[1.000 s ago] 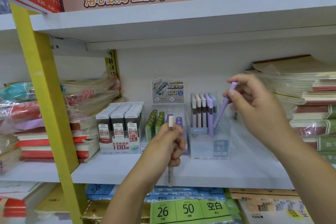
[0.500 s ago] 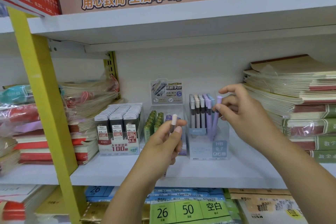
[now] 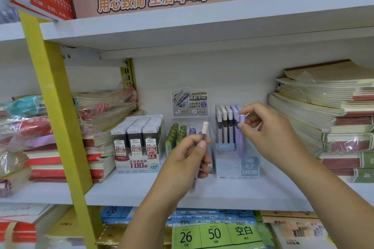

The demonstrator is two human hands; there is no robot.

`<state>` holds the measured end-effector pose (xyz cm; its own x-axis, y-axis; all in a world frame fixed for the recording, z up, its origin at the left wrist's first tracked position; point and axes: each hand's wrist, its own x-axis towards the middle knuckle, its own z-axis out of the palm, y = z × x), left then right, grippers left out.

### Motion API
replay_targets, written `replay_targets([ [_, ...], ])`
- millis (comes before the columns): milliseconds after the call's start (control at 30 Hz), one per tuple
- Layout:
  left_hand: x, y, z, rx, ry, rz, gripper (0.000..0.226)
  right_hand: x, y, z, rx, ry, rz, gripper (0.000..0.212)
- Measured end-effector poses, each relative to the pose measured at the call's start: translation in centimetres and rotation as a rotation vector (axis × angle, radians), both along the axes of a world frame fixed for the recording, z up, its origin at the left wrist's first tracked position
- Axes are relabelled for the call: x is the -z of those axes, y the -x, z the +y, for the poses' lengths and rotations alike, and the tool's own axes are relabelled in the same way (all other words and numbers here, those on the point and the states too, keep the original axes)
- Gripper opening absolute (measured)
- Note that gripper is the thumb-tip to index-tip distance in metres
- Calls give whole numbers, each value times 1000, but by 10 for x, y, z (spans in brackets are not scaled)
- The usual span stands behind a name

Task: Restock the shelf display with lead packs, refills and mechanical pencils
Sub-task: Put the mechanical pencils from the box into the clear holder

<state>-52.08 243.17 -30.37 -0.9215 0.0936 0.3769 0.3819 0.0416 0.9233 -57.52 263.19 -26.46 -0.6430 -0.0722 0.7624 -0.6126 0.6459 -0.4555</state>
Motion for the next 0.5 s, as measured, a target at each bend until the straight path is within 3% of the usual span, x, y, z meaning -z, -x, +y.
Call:
replay_targets([
  [100,-2,-1,0,-1,-3,28,22,-2,-3,1,133,-145,-34,22],
  [167,-2,-1,3,9,-21,52,19,-9,-11,-1,172,-113,63,24],
  [233,-4,-2,6,34,-50,67,19,-17,-24,-9,62,-29,87,22],
  [367,-6,-3,15,68,-27,96,20,-22,-46,-26,-385,101,-257,16],
  [500,-5,-2,18,-18,4,120,16,-22,-45,-26,-484,270,-260,11],
])
